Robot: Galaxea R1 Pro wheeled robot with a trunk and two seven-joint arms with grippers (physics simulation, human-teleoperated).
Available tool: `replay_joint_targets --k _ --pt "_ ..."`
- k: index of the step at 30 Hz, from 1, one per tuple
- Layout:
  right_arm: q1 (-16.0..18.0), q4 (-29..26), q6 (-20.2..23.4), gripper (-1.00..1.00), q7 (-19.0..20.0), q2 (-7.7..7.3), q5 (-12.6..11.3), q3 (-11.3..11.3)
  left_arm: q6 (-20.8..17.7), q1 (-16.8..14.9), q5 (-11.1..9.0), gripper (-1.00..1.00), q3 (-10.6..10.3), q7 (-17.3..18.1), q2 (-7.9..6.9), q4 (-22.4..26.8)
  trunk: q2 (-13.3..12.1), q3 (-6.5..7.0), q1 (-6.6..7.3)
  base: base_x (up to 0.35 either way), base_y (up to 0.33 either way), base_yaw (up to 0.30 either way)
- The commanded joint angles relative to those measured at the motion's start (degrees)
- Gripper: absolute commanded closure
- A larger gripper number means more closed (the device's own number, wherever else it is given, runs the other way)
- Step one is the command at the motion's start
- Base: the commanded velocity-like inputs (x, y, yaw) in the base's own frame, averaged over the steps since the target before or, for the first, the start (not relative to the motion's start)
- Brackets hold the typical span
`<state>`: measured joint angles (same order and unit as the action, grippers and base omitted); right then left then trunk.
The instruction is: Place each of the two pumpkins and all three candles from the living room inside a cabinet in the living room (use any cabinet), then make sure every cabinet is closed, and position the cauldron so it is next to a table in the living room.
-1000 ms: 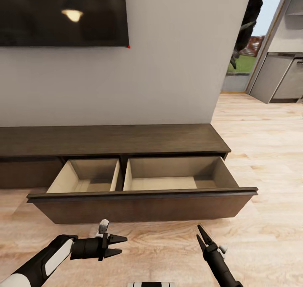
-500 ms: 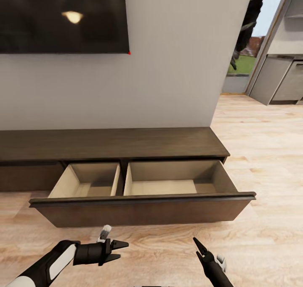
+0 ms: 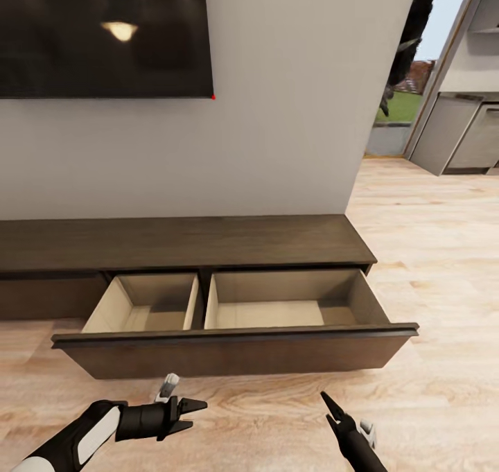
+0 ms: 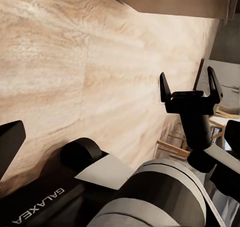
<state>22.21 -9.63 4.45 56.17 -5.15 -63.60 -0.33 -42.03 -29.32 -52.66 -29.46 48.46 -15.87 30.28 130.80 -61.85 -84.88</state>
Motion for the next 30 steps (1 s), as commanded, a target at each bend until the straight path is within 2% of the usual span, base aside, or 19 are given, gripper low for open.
replay_joint_targets --k 1,16,22,30 --pt "0.0 0.0 0.5 -1.00 0.2 0.01 -0.3 0.0 -0.3 0.0 -0.5 -1.00 -0.3 0.0 -0.05 -0.2 -0.4 0.14 0.24 0.000 0.000 0.000" --pt "0.0 0.0 0.0 -1.00 0.0 -0.05 -0.3 0.0 -0.3 -0.1 -0.3 -1.00 -0.3 0.3 0.18 -0.8 -6.4 2.83 3.53 0.000 0.000 0.000" --pt "0.0 0.0 -0.2 -1.00 -0.1 0.12 1.6 0.0 -0.3 -0.1 -0.3 -1.00 -0.3 0.4 0.14 -0.8 -8.8 3.91 4.85 0.000 0.000 0.000" --pt "0.0 0.0 -0.1 -1.00 -0.6 0.10 2.1 0.1 -0.3 0.0 -0.4 -1.00 -0.3 0.4 0.11 -0.8 -12.0 5.35 6.60 0.000 0.000 0.000"
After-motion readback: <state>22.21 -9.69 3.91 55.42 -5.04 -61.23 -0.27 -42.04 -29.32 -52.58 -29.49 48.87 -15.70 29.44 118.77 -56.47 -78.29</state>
